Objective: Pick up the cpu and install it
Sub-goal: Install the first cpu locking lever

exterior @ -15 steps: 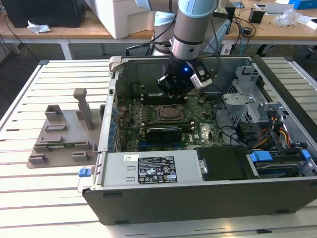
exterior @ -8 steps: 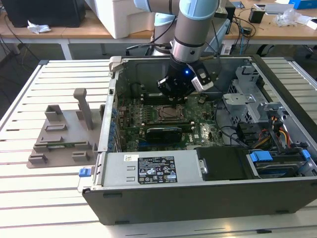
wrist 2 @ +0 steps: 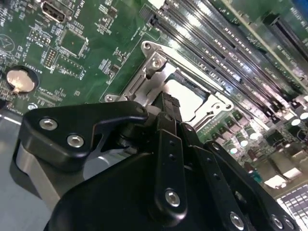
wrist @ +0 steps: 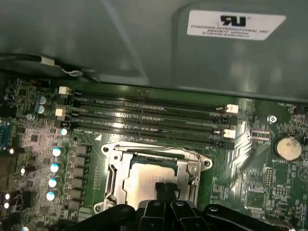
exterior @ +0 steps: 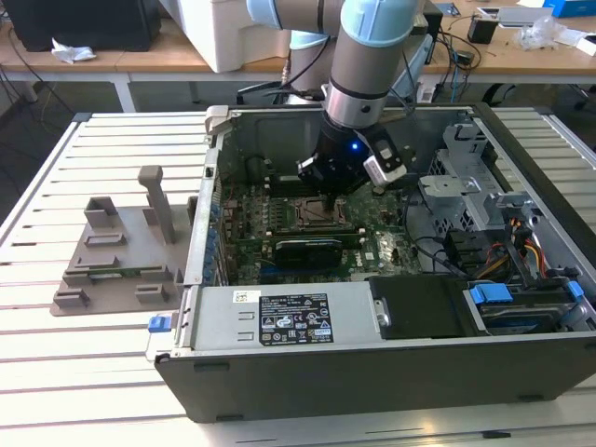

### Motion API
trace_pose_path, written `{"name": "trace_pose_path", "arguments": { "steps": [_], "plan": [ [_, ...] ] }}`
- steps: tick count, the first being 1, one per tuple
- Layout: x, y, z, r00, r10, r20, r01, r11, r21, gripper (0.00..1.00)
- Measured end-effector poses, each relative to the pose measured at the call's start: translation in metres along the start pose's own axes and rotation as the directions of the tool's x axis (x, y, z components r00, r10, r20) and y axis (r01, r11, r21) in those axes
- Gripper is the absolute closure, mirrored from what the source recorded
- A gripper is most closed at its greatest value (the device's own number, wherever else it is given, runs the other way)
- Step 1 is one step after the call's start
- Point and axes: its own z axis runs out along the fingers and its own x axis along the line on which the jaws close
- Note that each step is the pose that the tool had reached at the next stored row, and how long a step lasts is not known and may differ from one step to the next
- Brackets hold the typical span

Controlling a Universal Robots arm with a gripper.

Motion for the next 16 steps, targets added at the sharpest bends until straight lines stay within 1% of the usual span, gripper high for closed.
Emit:
{"name": "trace_pose_path", "arguments": {
  "steps": [2, 4, 6, 7, 8, 9, 13, 15, 16],
  "plan": [
    [0.0004, 0.0001, -0.0045, 1.0000, 0.000, 0.0002, 0.000, 1.0000, -0.0001, 0.89],
    [0.0015, 0.0009, -0.0170, 1.0000, 0.000, 0.0002, 0.000, 1.0000, -0.0001, 0.89],
    [0.0021, 0.0013, -0.0236, 1.0000, 0.000, 0.0002, 0.000, 1.0000, -0.0001, 0.89],
    [0.0028, 0.0018, -0.0313, 1.0000, 0.000, 0.0002, 0.000, 1.0000, -0.0003, 0.89],
    [0.0040, 0.0026, -0.0447, 1.0000, 0.000, 0.0002, 0.000, 1.0000, -0.0002, 0.89],
    [0.0046, 0.0031, -0.0520, 1.0000, 0.000, 0.0002, 0.000, 1.0000, -0.0001, 0.89],
    [0.0050, 0.0034, -0.0575, 1.0000, 0.000, 0.0002, 0.000, 1.0000, -0.0002, 0.89],
    [0.0054, 0.0037, -0.0621, 1.0000, 0.000, 0.0002, 0.000, 1.0000, -0.0002, 0.89],
    [0.0057, 0.0039, -0.0658, 1.0000, 0.000, 0.0002, 0.000, 1.0000, -0.0002, 0.89]
  ]
}}
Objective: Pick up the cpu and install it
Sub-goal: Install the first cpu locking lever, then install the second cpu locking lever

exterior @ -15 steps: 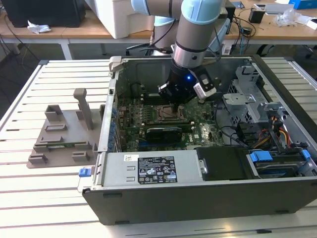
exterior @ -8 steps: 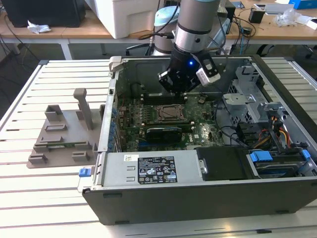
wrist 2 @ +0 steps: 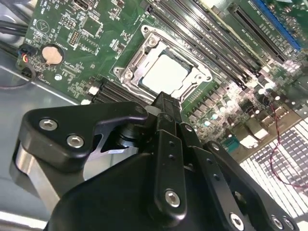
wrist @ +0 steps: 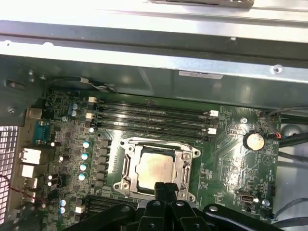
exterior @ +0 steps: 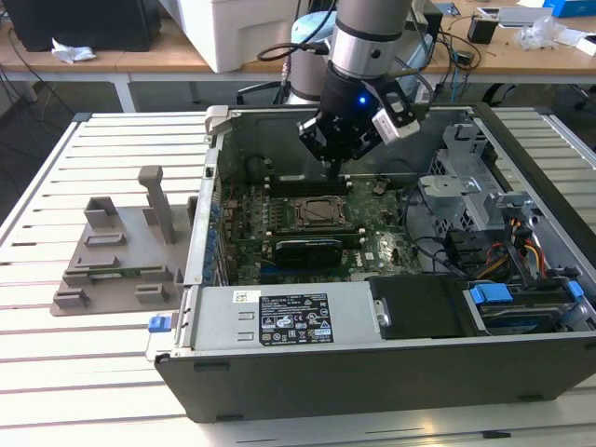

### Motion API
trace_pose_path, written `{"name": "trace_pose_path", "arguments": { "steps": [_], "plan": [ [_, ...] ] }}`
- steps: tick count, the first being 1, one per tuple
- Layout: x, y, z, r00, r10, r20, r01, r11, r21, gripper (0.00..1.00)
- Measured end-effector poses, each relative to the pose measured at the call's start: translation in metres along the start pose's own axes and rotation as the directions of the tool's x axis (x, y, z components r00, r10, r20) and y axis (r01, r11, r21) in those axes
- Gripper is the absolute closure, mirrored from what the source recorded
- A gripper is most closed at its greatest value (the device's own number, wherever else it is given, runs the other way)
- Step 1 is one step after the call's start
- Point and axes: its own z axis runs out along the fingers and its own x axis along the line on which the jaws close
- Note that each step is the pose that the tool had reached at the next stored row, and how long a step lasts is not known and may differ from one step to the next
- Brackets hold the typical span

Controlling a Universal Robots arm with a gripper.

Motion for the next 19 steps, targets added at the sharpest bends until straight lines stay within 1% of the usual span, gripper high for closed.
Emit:
{"name": "trace_pose_path", "arguments": {
  "steps": [1, 3, 5, 17, 19],
  "plan": [
    [0.0003, 0.0002, -0.0035, 1.0000, 0.000, 0.0000, 0.000, 1.0000, 0.0000, 0.89],
    [0.0005, 0.0003, -0.0057, 1.0000, 0.000, 0.0002, 0.000, 1.0000, -0.0013, 0.89],
    [0.0005, 0.0004, -0.0058, 1.0000, 0.000, 0.0005, 0.000, 1.0000, -0.0034, 0.89],
    [0.0005, 0.0004, -0.0059, 1.0000, 0.000, 0.0004, 0.000, 1.0000, -0.0040, 0.89],
    [0.0005, 0.0003, -0.0058, 1.0000, -0.001, 0.0024, 0.001, 1.0000, -0.0038, 0.89]
  ]
}}
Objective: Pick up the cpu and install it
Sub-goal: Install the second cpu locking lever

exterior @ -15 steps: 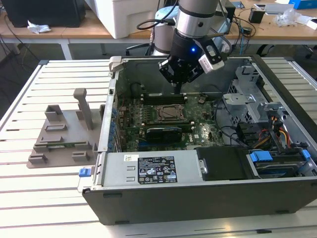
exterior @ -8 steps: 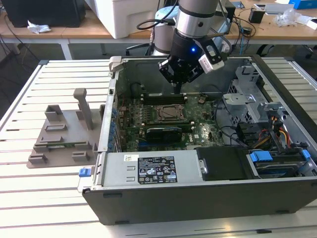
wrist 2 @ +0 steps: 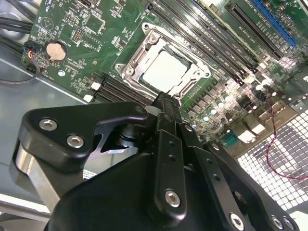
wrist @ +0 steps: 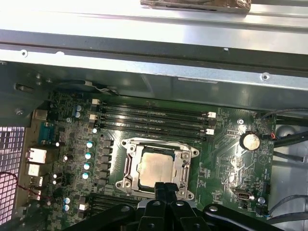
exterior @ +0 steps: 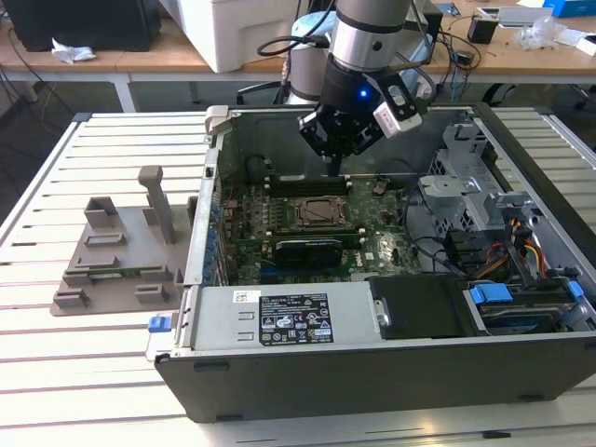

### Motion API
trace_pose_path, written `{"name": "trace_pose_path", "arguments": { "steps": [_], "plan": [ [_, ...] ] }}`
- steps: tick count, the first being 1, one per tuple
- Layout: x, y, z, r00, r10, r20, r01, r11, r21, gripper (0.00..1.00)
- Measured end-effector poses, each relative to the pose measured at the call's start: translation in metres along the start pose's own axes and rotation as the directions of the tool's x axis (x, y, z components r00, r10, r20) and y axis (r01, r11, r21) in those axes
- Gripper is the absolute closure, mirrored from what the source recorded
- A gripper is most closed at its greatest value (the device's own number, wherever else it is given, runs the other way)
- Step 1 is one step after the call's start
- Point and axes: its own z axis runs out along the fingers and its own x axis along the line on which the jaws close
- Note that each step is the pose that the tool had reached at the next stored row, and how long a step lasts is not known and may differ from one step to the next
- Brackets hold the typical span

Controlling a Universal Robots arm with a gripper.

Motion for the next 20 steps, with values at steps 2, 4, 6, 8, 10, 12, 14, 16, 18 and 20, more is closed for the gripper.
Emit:
{"name": "trace_pose_path", "arguments": {
  "steps": [2, 4, 6, 8, 10, 12, 14, 16, 18, 20],
  "plan": [
    [0.0000, -0.0001, 0.0005, 0.9997, -0.001, 0.0226, 0.001, 1.0000, 0.0028, 0.89],
    [0.0000, 0.0000, 0.0007, 0.9990, -0.003, 0.0456, 0.002, 1.0000, 0.0055, 0.89],
    [0.0000, -0.0001, 0.0009, 0.9968, -0.005, 0.0797, 0.004, 0.9999, 0.0097, 0.89],
    [-0.0001, 0.0000, 0.0012, 0.9949, -0.006, 0.1011, 0.005, 0.9999, 0.0120, 0.89],
    [-0.0001, -0.0001, 0.0011, 0.9948, -0.006, 0.1021, 0.005, 0.9999, 0.0123, 0.89],
    [0.0000, -0.0001, 0.0011, 0.9947, -0.006, 0.1022, 0.005, 0.9999, 0.0124, 0.89],
    [0.0005, 0.0000, 0.0011, 0.9948, -0.006, 0.1021, 0.005, 0.9999, 0.0123, 0.89],
    [0.0027, -0.0034, 0.0017, 0.9947, -0.006, 0.1022, 0.005, 0.9999, 0.0114, 0.89],
    [0.0064, -0.0112, 0.0027, 0.9947, -0.006, 0.1022, 0.005, 0.9999, 0.0109, 0.89],
    [0.0076, -0.0143, 0.0032, 0.9947, -0.006, 0.1023, 0.005, 0.9999, 0.0108, 0.89]
  ]
}}
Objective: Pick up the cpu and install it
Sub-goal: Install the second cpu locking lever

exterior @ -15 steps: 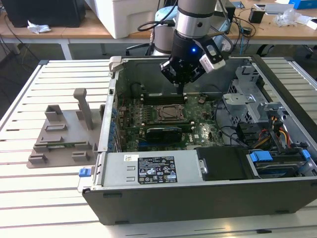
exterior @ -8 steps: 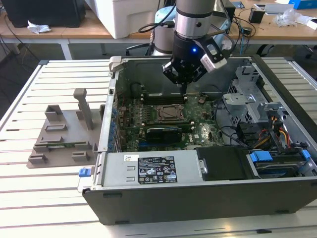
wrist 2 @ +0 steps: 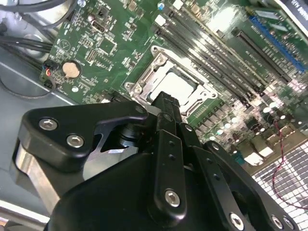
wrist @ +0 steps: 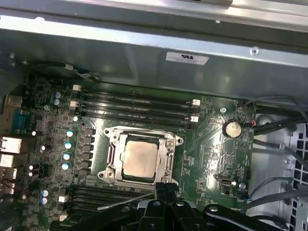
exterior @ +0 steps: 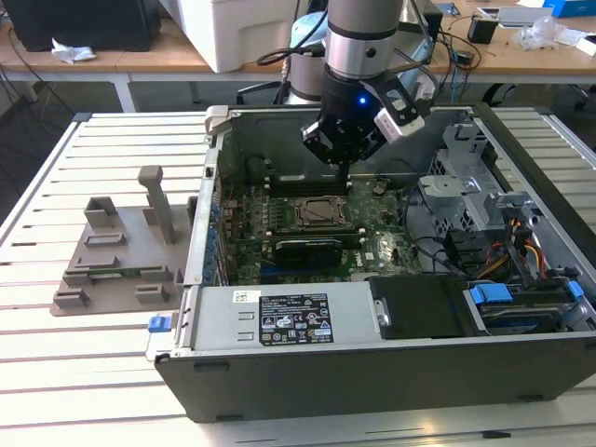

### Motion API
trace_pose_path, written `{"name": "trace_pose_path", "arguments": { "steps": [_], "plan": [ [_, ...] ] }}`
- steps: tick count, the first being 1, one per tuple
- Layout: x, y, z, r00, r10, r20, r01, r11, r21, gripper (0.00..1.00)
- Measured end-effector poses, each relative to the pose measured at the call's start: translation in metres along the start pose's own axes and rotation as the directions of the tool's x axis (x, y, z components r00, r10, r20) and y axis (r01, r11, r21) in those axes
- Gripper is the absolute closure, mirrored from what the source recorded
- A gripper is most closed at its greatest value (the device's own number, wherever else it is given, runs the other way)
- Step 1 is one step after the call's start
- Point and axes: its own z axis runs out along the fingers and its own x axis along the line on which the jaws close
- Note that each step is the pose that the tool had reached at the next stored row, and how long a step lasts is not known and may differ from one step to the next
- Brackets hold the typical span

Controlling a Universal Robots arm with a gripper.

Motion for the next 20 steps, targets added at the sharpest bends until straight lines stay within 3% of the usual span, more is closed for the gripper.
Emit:
{"name": "trace_pose_path", "arguments": {
  "steps": [6, 17, 20],
  "plan": [
    [0.0046, -0.0087, 0.0033, 1.0000, 0.000, 0.0000, 0.000, 1.0000, 0.0000, 0.89],
    [0.0057, -0.0132, 0.0100, 1.0000, 0.000, 0.0001, 0.000, 1.0000, -0.0002, 0.89],
    [0.0058, -0.0139, 0.0191, 1.0000, 0.000, -0.0002, 0.000, 1.0000, 0.0001, 0.89]
  ]
}}
